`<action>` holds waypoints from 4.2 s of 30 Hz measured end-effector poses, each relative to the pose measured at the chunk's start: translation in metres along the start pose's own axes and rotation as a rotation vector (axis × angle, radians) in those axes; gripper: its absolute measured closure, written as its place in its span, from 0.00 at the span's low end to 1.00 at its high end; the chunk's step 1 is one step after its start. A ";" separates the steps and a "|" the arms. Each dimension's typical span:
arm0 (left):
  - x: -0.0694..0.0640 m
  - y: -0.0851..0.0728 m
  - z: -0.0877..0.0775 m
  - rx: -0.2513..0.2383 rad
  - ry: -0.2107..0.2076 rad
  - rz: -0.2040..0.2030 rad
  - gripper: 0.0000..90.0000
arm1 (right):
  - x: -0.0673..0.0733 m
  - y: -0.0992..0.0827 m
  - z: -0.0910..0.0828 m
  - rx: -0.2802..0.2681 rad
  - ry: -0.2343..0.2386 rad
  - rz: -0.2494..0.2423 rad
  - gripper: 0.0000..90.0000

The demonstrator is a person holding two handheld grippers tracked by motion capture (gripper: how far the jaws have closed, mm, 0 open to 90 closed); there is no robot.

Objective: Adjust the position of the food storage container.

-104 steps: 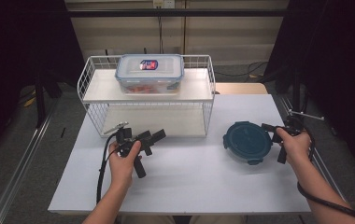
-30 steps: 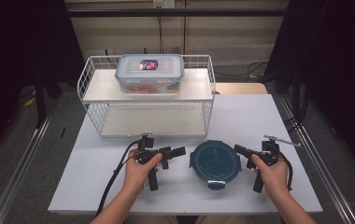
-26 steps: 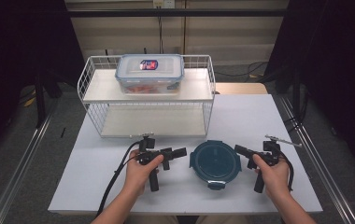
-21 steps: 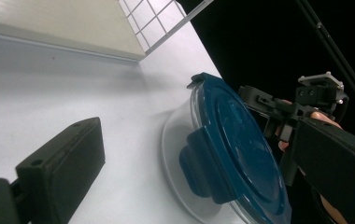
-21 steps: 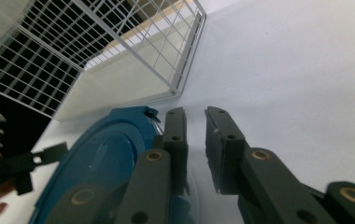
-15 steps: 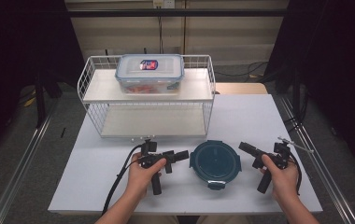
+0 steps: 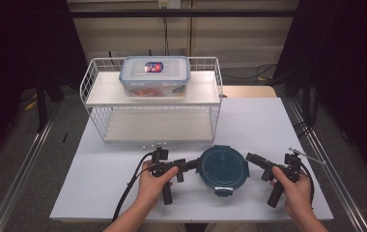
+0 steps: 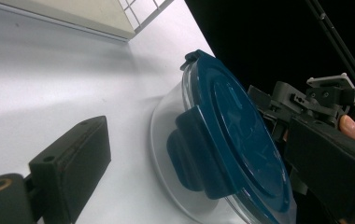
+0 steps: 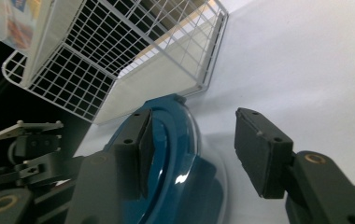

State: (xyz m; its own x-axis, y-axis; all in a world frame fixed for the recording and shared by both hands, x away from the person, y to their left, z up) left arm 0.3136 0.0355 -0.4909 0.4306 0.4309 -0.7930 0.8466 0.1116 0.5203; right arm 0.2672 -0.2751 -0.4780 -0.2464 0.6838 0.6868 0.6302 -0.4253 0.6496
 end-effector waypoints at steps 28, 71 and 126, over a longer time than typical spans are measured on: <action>0.003 -0.008 0.015 0.026 -0.021 -0.043 0.23 | -0.002 -0.019 0.003 0.067 -0.017 0.037 0.54; 0.009 -0.006 0.009 0.015 -0.052 -0.211 0.54 | 0.006 -0.029 0.011 0.062 -0.015 0.196 0.64; 0.012 0.013 -0.037 -0.257 -0.050 -0.270 0.57 | 0.041 -0.034 0.052 -0.102 0.193 0.339 0.66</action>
State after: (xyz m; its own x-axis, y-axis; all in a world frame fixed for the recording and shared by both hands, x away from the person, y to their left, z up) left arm 0.3179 0.0751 -0.4820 0.2223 0.3117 -0.9238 0.8286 0.4389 0.3475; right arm 0.2738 -0.2017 -0.4884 -0.1769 0.3752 0.9099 0.6259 -0.6706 0.3982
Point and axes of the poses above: each handheld gripper's, and its own axes: z roughly forward along the jaws, y roughly out of its top, x roughly to its left, the point moved 4 cm from there along z, roughly forward along the jaws, and after that the axes turned 3 degrees about -z, right-handed, at the moved point
